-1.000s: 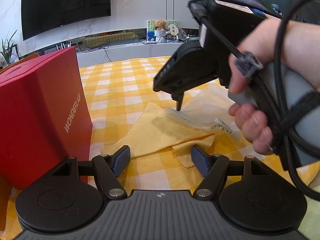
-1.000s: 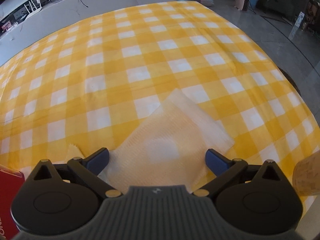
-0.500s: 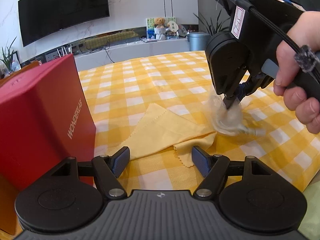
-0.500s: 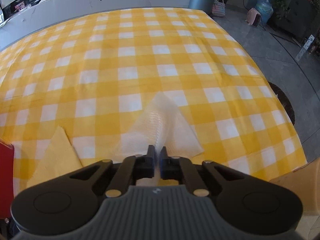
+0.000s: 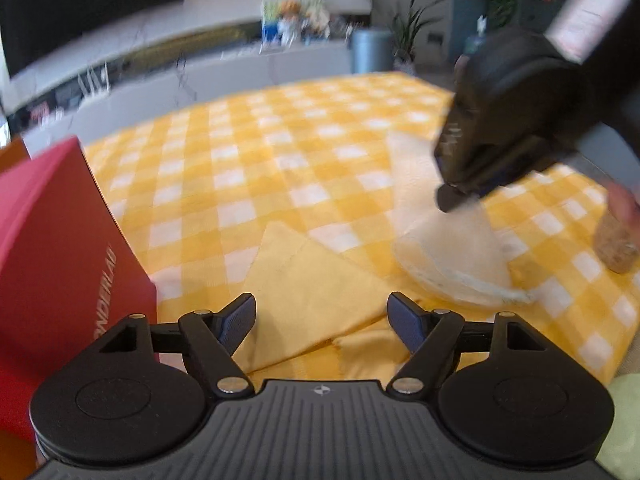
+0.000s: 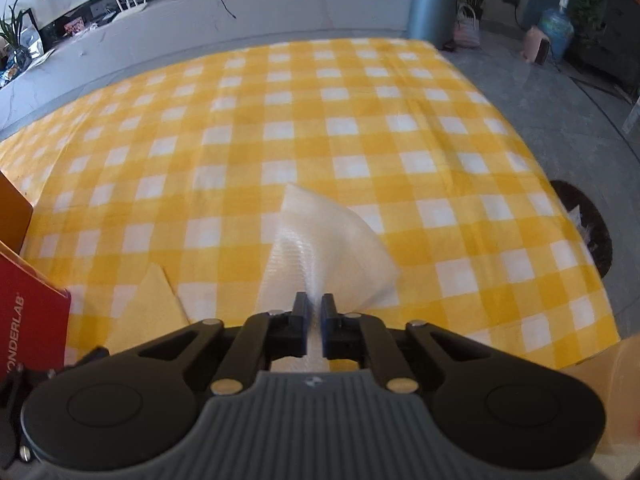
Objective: Organize soft objects
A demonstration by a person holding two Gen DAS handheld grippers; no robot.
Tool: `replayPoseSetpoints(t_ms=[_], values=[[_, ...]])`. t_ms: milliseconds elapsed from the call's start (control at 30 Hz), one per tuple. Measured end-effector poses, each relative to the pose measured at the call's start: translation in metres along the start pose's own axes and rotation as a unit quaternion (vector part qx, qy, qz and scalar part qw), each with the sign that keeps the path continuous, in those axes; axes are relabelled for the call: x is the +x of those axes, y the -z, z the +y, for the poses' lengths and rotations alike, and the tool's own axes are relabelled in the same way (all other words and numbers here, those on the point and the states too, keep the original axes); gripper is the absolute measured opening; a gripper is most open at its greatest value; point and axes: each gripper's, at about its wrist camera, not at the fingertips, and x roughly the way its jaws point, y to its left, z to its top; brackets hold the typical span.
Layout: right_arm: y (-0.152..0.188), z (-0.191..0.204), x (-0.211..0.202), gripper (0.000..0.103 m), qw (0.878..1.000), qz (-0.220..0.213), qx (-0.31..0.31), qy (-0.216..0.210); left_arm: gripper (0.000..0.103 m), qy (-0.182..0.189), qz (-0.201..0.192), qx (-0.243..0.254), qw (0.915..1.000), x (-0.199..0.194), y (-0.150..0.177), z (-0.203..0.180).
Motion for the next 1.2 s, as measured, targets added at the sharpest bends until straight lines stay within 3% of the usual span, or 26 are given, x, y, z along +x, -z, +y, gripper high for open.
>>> replayPoseSetpoints(t_ms=[33,100,133,200,400,500,967,1033,1100,1167,1200], values=[[0.001,-0.003,0.003,0.019,1.000,0.006,0.013,0.000,0.095,0.008,0.003,-0.009,0.9999,0.002,-0.001,0.002],[-0.001,-0.010,0.005,0.054,0.999,0.012,0.033,-0.004,0.096,0.018,-0.001,-0.009,0.9998,0.003,0.001,0.003],[-0.003,-0.012,0.004,0.089,0.999,0.014,0.040,-0.001,0.096,0.023,-0.003,0.001,0.9997,0.002,0.002,0.001],[-0.003,-0.015,0.002,0.101,0.998,0.015,0.052,0.004,0.102,0.048,-0.010,0.032,0.9983,0.002,0.005,-0.003],[0.002,-0.015,0.036,0.101,0.991,0.089,0.096,0.024,0.103,0.062,-0.015,0.051,0.9967,0.007,0.010,-0.012],[0.001,-0.004,0.040,0.101,0.991,0.075,0.091,0.060,0.103,0.056,-0.016,0.045,0.9973,0.007,0.009,-0.014],[-0.002,0.009,0.044,0.101,0.988,0.045,0.124,0.080,0.103,0.038,-0.058,0.029,0.9972,-0.007,0.021,-0.012],[-0.003,0.011,0.044,0.101,0.989,0.042,0.120,0.080,0.080,0.042,-0.065,0.026,0.9967,-0.012,0.023,-0.011],[-0.003,0.013,0.044,0.101,0.990,0.039,0.109,0.075,0.067,0.044,-0.070,0.033,0.9960,-0.015,0.024,-0.012],[-0.002,0.014,0.040,0.089,0.993,0.022,0.092,0.069,0.052,0.044,-0.071,0.045,0.9955,-0.017,0.023,-0.014],[-0.002,0.014,0.038,0.083,0.994,0.014,0.083,0.068,0.039,0.038,-0.069,0.047,0.9958,-0.018,0.022,-0.015]])
